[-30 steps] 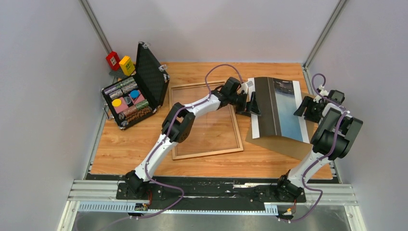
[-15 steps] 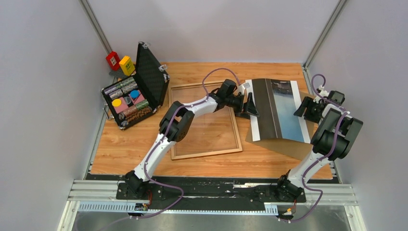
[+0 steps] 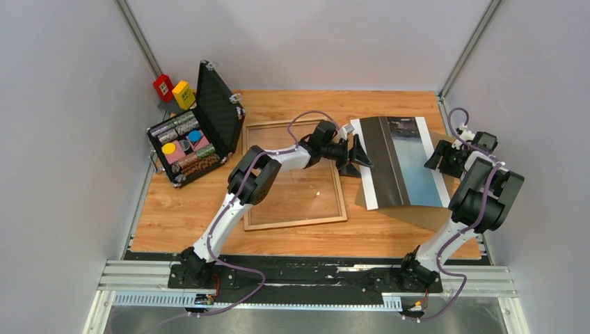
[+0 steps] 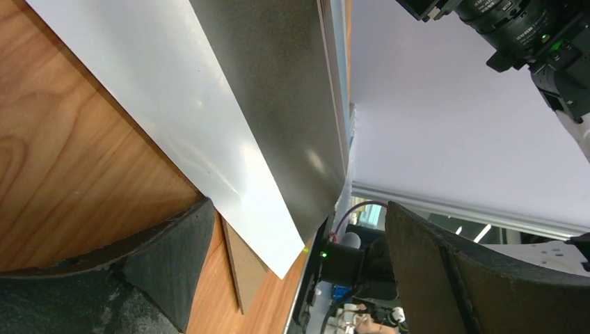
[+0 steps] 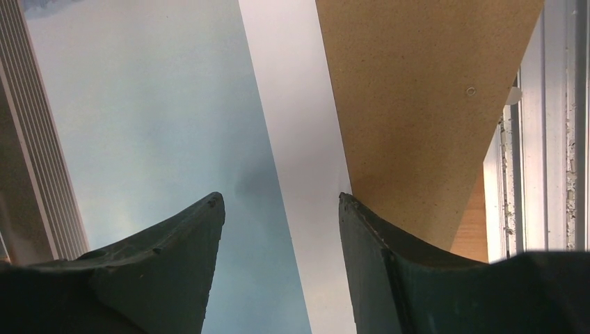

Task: Put the photo into the frame
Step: Pick up the photo at the center of the board.

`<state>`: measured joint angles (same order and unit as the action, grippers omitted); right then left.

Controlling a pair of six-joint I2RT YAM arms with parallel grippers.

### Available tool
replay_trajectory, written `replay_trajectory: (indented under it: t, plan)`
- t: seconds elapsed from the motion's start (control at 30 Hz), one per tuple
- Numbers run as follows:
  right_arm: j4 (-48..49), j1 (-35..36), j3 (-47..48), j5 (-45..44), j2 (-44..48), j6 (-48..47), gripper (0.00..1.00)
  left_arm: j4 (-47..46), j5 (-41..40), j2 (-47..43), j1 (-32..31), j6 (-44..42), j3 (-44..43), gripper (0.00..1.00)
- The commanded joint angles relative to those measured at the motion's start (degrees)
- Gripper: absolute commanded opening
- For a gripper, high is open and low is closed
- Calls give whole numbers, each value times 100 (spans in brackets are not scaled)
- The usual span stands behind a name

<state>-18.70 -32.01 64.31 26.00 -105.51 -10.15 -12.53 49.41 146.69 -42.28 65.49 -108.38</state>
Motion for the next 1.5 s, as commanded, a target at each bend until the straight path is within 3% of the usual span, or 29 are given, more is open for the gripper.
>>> replay_trajectory:
  t: [0.0, 0.57, 1.47]
  plan:
    - [-466, 217, -253, 288, -83, 48, 62, -567, 131, -480, -8, 625, 94, 100]
    - [-468, 286, -304, 221, -17, 18, 61, -995, 251, -858, -8, 975, 191, 100]
    - [-462, 475, -485, 217, 108, -127, 61, -2213, 349, -600, -67, 1437, 84, 100]
